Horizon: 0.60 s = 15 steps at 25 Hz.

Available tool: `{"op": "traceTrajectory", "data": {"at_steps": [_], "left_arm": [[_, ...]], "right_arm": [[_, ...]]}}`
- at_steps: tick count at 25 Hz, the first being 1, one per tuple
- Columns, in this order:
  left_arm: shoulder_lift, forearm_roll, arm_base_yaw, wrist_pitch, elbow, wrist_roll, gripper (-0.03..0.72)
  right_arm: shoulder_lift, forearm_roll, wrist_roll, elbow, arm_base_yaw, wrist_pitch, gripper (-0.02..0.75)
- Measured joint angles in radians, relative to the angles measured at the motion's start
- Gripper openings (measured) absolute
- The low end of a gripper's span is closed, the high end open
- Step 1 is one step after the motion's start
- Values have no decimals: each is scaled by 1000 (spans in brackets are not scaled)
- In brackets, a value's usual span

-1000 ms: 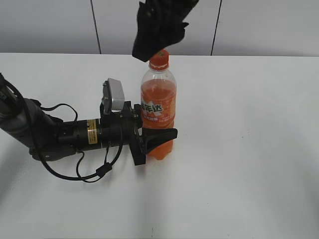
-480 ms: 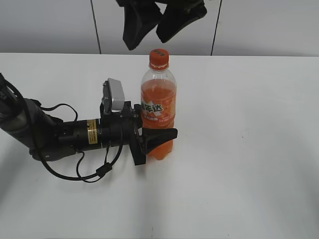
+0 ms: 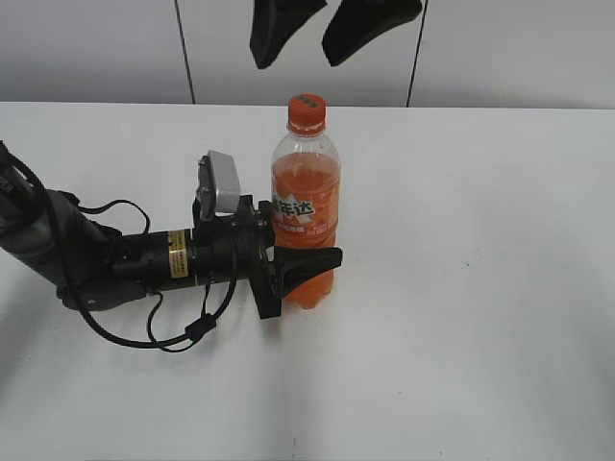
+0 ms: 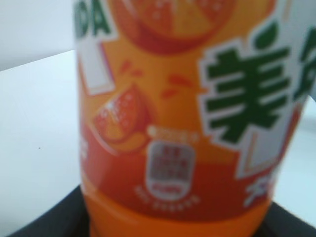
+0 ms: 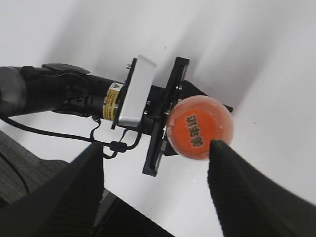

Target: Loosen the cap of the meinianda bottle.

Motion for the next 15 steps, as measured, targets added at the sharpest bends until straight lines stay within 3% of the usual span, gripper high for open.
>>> {"op": "traceTrajectory", "data": {"at_steps": [15], "left_arm": [[0, 0, 0, 0, 0, 0, 395]], "right_arm": [[43, -61, 17, 6, 0, 0, 493]]}}
